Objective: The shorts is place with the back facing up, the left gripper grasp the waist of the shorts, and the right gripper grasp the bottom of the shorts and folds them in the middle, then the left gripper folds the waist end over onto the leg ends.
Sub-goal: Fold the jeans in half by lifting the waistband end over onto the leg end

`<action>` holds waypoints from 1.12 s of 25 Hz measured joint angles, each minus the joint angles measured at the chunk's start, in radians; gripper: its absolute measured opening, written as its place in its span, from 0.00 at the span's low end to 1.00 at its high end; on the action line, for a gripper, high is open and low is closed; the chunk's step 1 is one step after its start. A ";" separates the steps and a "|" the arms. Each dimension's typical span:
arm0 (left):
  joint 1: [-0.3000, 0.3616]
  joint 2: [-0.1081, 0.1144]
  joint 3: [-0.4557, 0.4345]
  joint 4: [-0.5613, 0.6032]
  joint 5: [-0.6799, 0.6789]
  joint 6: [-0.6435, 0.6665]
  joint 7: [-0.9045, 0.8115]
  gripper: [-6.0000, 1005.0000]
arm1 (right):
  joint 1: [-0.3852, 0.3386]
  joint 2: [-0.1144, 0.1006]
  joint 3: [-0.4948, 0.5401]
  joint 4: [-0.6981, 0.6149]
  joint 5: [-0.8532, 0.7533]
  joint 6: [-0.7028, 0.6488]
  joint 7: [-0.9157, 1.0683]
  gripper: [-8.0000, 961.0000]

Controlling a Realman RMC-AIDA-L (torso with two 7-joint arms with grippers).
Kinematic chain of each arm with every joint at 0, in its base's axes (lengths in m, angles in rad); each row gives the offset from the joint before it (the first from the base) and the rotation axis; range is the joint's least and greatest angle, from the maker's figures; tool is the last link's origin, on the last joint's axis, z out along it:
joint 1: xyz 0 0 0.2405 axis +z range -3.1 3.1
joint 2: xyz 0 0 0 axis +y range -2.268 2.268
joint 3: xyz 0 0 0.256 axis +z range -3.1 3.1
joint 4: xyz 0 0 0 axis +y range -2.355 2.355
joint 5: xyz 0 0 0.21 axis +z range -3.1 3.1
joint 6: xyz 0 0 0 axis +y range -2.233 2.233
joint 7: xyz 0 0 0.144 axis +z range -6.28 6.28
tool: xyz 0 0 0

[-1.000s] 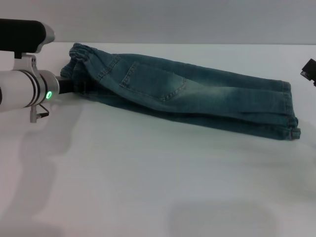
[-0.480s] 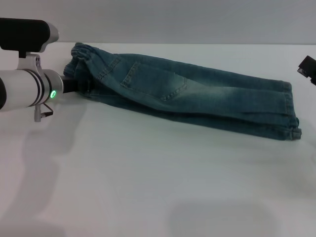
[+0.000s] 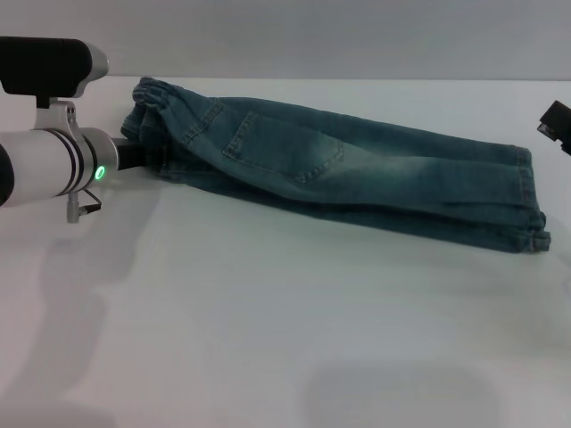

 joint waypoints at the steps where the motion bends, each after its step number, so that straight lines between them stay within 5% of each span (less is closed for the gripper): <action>1: 0.003 0.000 0.003 -0.004 -0.006 0.000 0.001 0.32 | 0.000 0.000 0.000 0.000 0.000 -0.001 0.001 0.41; 7: 0.066 0.001 0.037 -0.127 -0.013 -0.020 -0.005 0.24 | -0.005 -0.001 0.000 0.000 -0.014 -0.002 0.006 0.40; 12: 0.121 0.001 0.044 -0.241 -0.014 -0.061 -0.008 0.06 | 0.000 0.001 -0.001 0.000 -0.047 0.002 0.006 0.40; 28: 0.258 0.002 0.066 -0.555 -0.008 -0.187 -0.043 0.05 | 0.059 0.030 -0.012 0.002 -0.168 0.004 -0.013 0.38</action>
